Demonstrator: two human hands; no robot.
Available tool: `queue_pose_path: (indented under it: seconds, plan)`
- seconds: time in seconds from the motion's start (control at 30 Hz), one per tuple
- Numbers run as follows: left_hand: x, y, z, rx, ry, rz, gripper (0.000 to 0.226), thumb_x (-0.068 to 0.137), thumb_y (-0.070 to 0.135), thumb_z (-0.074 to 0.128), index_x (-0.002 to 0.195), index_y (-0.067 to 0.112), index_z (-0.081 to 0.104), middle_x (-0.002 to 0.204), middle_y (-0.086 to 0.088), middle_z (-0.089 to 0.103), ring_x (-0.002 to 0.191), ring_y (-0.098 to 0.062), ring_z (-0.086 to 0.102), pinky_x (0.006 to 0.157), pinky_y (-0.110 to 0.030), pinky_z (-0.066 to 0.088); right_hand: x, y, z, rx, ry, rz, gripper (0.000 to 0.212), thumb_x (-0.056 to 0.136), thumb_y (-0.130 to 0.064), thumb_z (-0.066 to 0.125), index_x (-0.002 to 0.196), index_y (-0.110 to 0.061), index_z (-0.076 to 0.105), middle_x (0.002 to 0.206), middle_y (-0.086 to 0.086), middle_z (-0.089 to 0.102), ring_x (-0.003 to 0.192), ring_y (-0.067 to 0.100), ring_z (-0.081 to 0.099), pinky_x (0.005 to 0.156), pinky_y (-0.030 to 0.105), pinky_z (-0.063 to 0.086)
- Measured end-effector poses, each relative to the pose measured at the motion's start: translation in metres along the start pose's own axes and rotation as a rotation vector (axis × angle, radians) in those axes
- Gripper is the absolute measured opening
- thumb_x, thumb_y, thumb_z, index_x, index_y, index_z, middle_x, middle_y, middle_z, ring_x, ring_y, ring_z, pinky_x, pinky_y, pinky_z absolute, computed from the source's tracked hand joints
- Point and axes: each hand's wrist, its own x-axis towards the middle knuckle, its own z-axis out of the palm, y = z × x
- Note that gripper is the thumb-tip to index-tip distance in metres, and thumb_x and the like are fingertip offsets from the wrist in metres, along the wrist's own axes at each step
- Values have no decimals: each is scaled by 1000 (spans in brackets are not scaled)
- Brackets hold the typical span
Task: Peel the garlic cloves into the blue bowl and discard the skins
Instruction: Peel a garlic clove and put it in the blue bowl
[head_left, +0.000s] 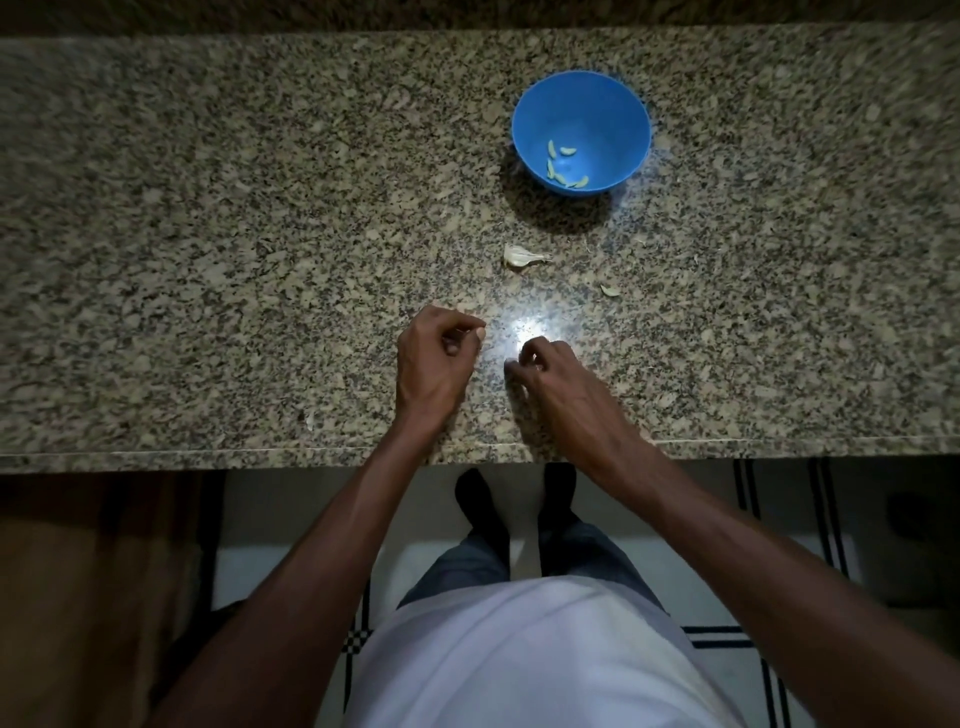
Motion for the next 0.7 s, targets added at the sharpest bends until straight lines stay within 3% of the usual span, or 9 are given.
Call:
queue_pose_path:
  seconds: [0.3, 0.43, 0.57, 0.7]
  plan:
    - [-14, -6, -2, -37, 33, -15, 10, 94, 21, 74, 100, 16, 79, 99, 1, 69, 86, -3, 65, 69, -9, 49, -3, 26, 11, -95, -36, -171, 6, 95, -2, 68, 99, 0, 72, 103, 13, 64, 92, 28, 58, 65, 44, 58]
    - [-27, -6, -6, -85, 54, -63, 10, 93, 19, 75, 100, 16, 80, 97, 5, 74, 87, 0, 68, 74, -15, 56, -3, 24, 11, -88, -22, -145, 20, 87, 8, 70, 105, 1, 70, 107, 17, 64, 94, 32, 58, 66, 47, 57]
    - [-43, -6, -10, -165, 103, -150, 10, 93, 18, 75, 100, 16, 81, 97, 8, 78, 90, -3, 72, 82, -29, 62, -3, 26, 7, 65, 6, -82, 25, 82, 4, 74, 106, -2, 72, 106, 15, 65, 97, 33, 59, 73, 44, 54]
    - [-62, -5, -14, -215, 194, -236, 9, 94, 16, 75, 100, 16, 81, 96, 5, 78, 88, -10, 75, 76, -43, 65, 6, 34, 2, 286, -25, -60, 27, 77, 14, 69, 95, -6, 78, 96, 10, 68, 83, 28, 66, 70, 43, 57]
